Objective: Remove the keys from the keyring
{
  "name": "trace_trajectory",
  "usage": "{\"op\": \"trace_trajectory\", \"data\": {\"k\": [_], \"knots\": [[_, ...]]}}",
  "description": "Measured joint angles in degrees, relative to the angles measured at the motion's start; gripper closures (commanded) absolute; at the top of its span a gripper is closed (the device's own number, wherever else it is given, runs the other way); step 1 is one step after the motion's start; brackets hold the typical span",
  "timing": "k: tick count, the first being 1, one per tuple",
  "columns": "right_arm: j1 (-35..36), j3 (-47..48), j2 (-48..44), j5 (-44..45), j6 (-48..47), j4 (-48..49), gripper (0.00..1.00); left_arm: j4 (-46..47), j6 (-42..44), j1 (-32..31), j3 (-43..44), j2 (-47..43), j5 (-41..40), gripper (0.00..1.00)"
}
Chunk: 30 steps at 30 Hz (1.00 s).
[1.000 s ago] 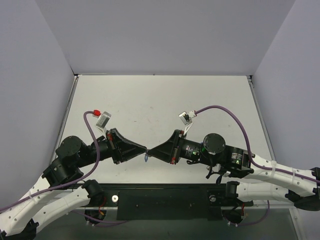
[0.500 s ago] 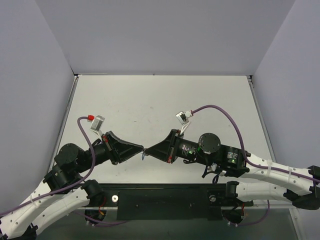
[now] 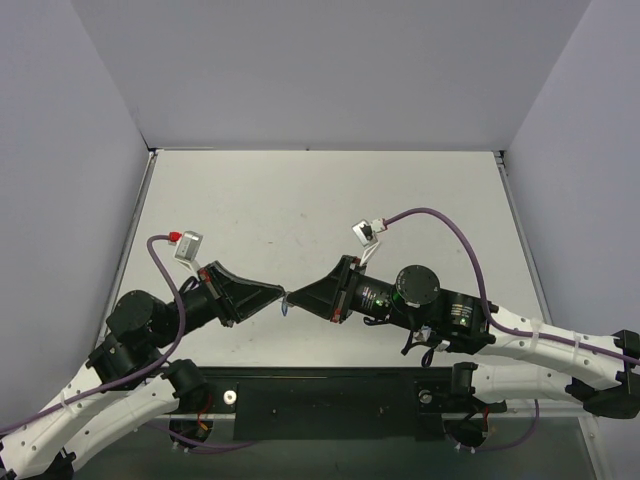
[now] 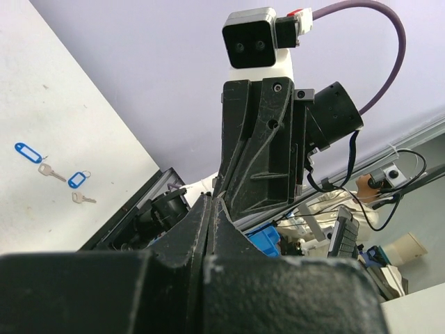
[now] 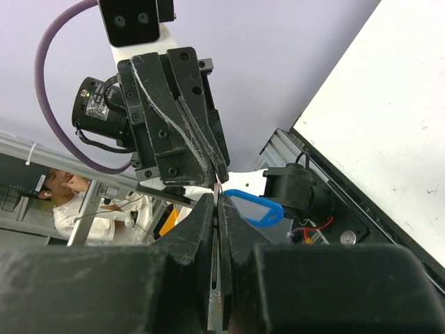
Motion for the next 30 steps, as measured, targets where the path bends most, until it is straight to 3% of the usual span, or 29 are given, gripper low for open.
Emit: {"op": "trace_trajectory", "data": {"k": [22, 30], "knots": [[0.0, -0.02, 0.04, 0.57, 0.17, 0.63, 1.0, 1.31, -1.6, -0.15, -0.96, -0.55, -1.44, 0.99], [0.02, -0.02, 0.04, 0.5, 0.22, 0.63, 1.0, 1.33, -1.36, -0.15, -0.96, -0.5, -1.64, 0.75]]}}
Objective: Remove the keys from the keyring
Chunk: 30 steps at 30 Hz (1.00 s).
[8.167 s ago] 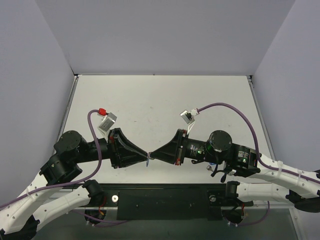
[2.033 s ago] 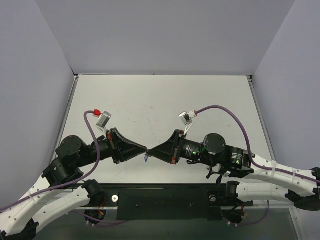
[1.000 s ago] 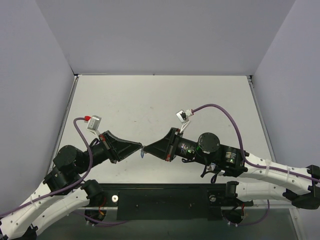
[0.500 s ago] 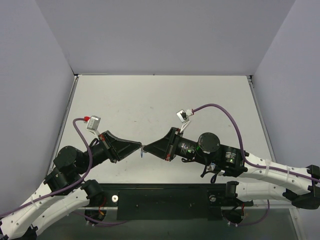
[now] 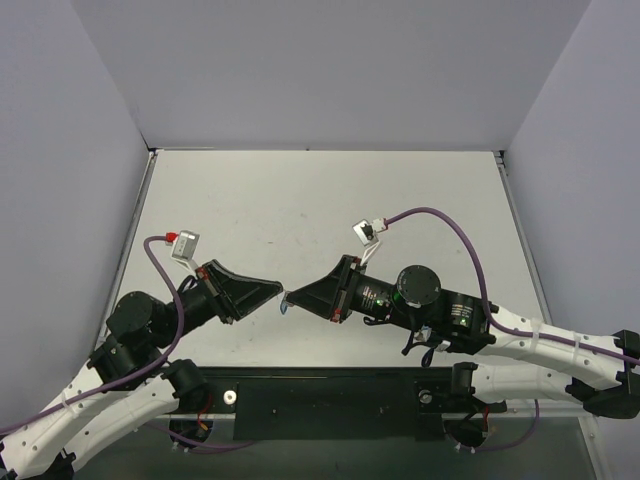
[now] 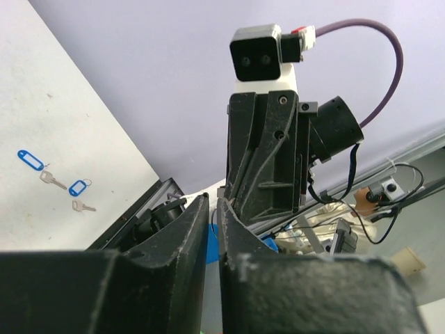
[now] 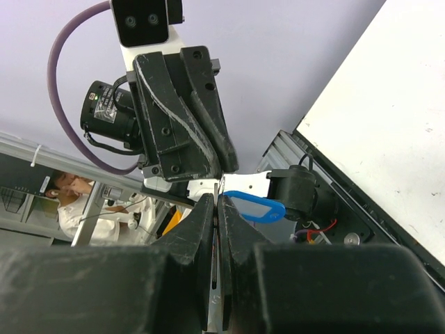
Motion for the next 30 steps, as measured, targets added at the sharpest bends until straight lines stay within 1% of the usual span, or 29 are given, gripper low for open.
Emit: {"op": "trace_trajectory", "data": {"k": [4, 10, 14, 20, 30], "knots": [[0.0, 0.0, 0.0, -0.35, 0.0, 0.0, 1.0, 0.0, 0.28, 0.13, 0.0, -0.24, -1.44, 0.66], [0.0, 0.0, 0.0, -0.42, 0.0, 0.0, 1.0, 0.02, 0.5, 0.22, 0.0, -0.76, -2.03, 0.54], [0.0, 0.0, 0.0, -0.44, 0.0, 0.0, 1.0, 0.07, 0.72, 0.22, 0.0, -0.83, -2.03, 0.5], [0.0, 0.0, 0.0, -0.96, 0.0, -0.11, 1.0, -1.51, 2.89, 0.22, 0.9, -0.68, -1.51, 0.49], [0.0, 0.98, -0.07, -3.87, -0.52, -2.43, 1.0, -8.22, 9.51, 0.22, 9.77, 2.16, 2.14, 0.49]]}}
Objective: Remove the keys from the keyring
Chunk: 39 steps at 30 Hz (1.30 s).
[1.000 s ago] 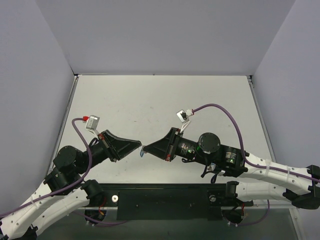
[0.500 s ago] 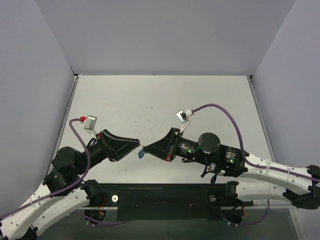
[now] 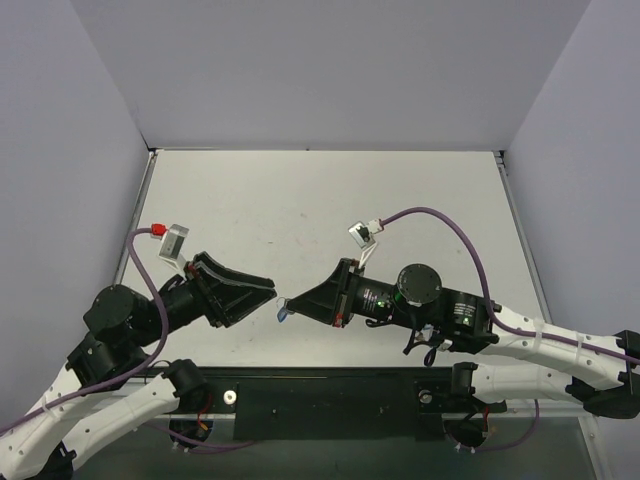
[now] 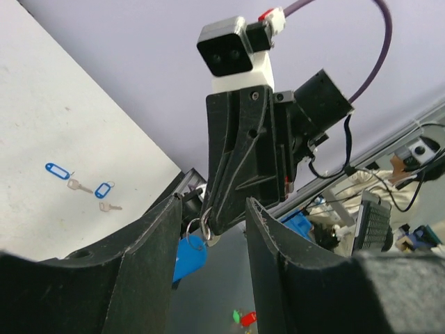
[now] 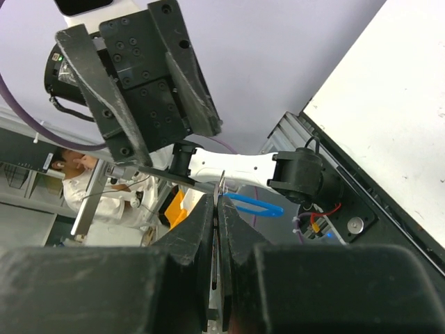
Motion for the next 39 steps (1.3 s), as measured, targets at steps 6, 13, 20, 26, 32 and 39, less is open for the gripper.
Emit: {"op": "trace_trajectory", "data": {"k": [6, 13, 20, 26, 32, 39], "knots": [[0.0, 1.11, -0.04, -1.57, -0.2, -0.2, 1.0, -3.26, 3.1, 0.0, 1.81, 2.64, 4.07, 0.48], [0.31, 2.16, -0.04, -2.86, -0.55, -1.01, 1.0, -5.7, 5.75, 0.0, 3.54, 4.24, 7.54, 0.47], [0.44, 2.6, 0.07, -3.39, -0.81, -1.33, 1.0, -6.54, 7.28, 0.0, 4.85, 4.44, 9.73, 0.51], [0.59, 2.71, 0.28, -3.41, -0.81, -1.46, 1.0, -7.82, 8.63, 0.0, 5.66, 4.66, 10.91, 0.52], [0.74, 2.86, 0.81, -3.43, -0.83, -1.44, 1.0, -8.61, 9.09, 0.0, 5.79, 5.16, 11.65, 0.57], [0.74, 2.86, 0.94, -3.41, -0.83, -1.46, 1.0, -8.66, 9.22, 0.0, 5.79, 5.35, 12.07, 0.63]]}}
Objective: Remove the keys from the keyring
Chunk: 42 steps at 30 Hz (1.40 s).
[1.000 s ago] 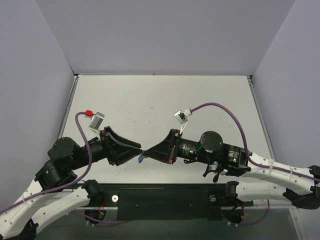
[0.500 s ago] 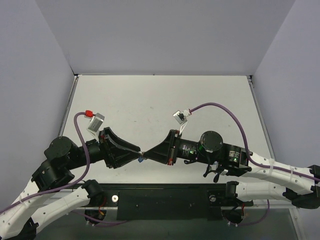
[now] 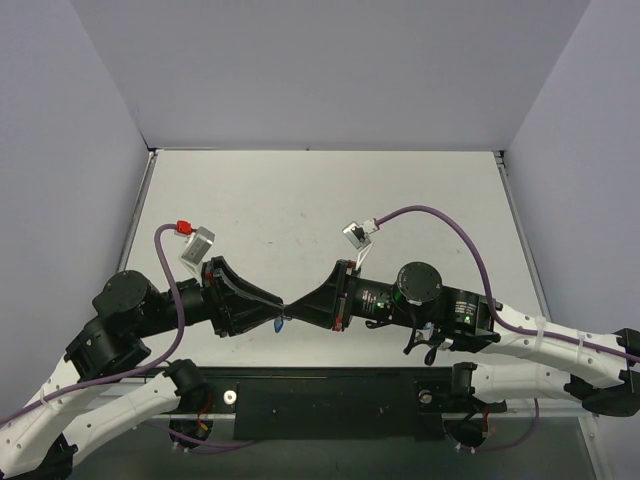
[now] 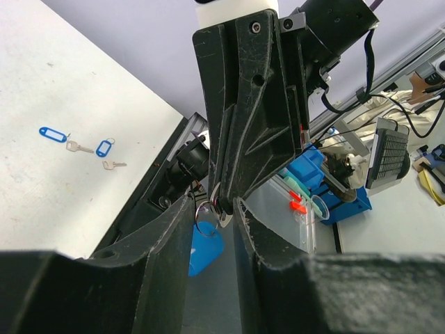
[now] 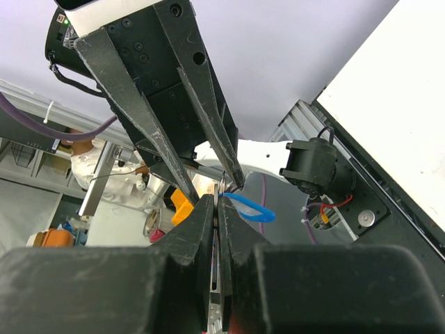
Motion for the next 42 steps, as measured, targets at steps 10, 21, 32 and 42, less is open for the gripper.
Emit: {"op": "trace_trajectory", "data": {"k": [10, 21, 32, 42], "knots": [[0.0, 0.0, -0.02, 0.0, -0.22, -0.07, 1.0, 0.02, 0.48, 0.02, 0.0, 0.0, 1.07, 0.68], [0.0, 0.0, -0.11, 0.0, -0.42, -0.48, 1.0, 0.04, 0.57, 0.07, 0.0, -0.02, 1.62, 0.78], [0.0, 0.0, -0.52, 0.07, -1.09, -0.72, 1.0, -0.07, 0.17, 0.15, 0.02, -0.04, 1.05, 1.0], [0.0, 0.0, -0.5, 0.87, -1.09, -0.52, 1.0, 1.49, -2.12, 0.11, -1.38, -0.96, -0.92, 1.0]]}}
